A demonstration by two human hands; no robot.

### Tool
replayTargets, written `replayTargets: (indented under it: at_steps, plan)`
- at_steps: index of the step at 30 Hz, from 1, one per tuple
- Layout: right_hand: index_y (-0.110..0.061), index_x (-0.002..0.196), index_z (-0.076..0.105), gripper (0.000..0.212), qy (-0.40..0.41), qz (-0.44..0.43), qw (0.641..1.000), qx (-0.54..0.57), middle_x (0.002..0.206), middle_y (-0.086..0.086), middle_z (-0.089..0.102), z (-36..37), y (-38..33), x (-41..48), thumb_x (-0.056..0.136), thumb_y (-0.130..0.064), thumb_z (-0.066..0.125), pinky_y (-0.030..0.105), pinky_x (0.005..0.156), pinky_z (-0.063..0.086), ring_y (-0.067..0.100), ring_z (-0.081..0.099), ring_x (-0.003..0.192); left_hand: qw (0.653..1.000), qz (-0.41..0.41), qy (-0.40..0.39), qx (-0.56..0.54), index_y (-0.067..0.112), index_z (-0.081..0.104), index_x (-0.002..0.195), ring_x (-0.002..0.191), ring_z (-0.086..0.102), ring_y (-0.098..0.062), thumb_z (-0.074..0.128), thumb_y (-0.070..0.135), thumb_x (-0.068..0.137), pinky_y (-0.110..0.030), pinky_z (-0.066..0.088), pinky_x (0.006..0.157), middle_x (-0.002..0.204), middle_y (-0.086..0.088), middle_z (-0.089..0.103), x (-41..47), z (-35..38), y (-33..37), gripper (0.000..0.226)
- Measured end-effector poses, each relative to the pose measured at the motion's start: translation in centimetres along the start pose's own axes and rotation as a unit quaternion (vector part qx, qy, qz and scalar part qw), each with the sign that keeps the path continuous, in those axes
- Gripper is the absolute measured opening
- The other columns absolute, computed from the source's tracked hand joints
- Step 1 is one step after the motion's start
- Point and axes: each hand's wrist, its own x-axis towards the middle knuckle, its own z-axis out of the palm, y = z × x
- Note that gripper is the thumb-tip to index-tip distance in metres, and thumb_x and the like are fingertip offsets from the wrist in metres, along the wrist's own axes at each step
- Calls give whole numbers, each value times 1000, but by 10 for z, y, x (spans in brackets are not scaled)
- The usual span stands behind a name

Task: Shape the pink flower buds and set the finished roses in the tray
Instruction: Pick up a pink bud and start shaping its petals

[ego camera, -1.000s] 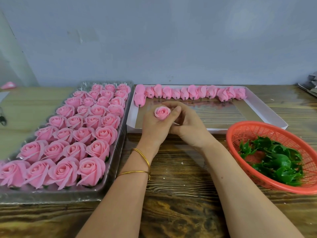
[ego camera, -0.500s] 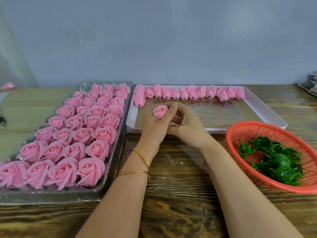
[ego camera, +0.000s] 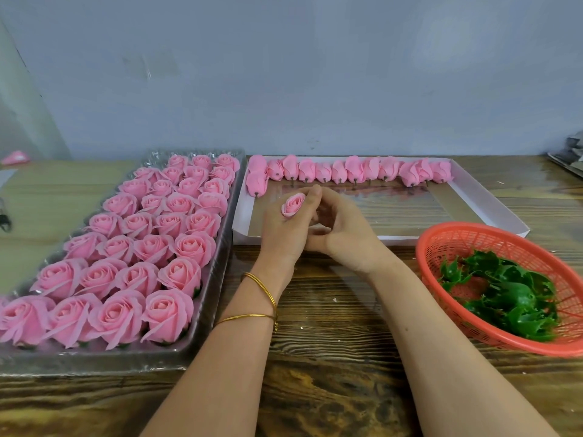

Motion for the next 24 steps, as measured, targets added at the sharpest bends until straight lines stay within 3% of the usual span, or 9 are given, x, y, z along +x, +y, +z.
replayTargets:
  at_steps: [5, 8, 12, 16, 19, 21, 24]
  plan:
    - [-13, 119, 56, 55, 20, -10, 999, -23, 109, 11, 66, 4, 2, 1, 73, 11, 75, 41, 83, 56, 25, 64, 96, 1000, -8, -5, 13, 19, 70, 83, 77, 67, -15, 64, 22, 92, -28, 58, 65, 85, -17, 66, 2, -1, -4, 11]
    - [-16, 116, 55, 55, 22, -7, 1000, -8, 111, 16, 64, 3, 2, 2, 73, 14, 74, 40, 84, 56, 35, 61, 104, 999, -5, -27, 23, 15, 68, 84, 78, 68, -11, 66, 20, 90, -24, 57, 65, 81, -6, 70, 2, -2, -5, 8]
    - [-14, 116, 54, 54, 6, 5, 1000, 11, 106, 5, 65, 2, -1, 0, 75, 20, 68, 24, 81, 55, 14, 64, 98, 999, 11, -22, 40, 7, 63, 75, 66, 66, -6, 69, 15, 87, -19, 53, 58, 70, -3, 66, 3, -3, -6, 16]
    - [-12, 115, 55, 48, -10, 11, 1000, 14, 114, 15, 64, 1, -2, -1, 79, 18, 65, 28, 85, 54, 28, 62, 108, 999, 13, -17, 41, 11, 65, 74, 57, 62, -2, 69, 15, 87, -17, 50, 53, 59, 6, 63, 3, -2, -4, 14]
    - [-5, 115, 57, 43, -18, 14, 1000, 10, 99, 13, 65, 2, -3, -1, 79, 19, 62, 31, 80, 53, 19, 62, 93, 999, 23, -9, 35, 15, 68, 72, 55, 57, -3, 68, 20, 89, -15, 47, 49, 56, 3, 59, 4, -2, -4, 18]
    - [-1, 112, 57, 42, -12, 13, 1000, 4, 84, 3, 61, 3, -3, 0, 76, 20, 64, 28, 72, 50, 16, 58, 83, 999, 32, 0, 26, 17, 63, 60, 54, 54, -5, 66, 24, 91, -15, 46, 49, 54, -1, 53, 4, -1, -5, 32]
    - [-10, 102, 57, 42, 7, 6, 1000, -6, 76, -4, 54, 5, -3, 1, 73, 17, 71, 24, 66, 49, 14, 55, 76, 999, 21, 2, 27, 24, 56, 47, 63, 56, -17, 63, 40, 88, -24, 53, 59, 55, -4, 51, 6, 0, -7, 45]
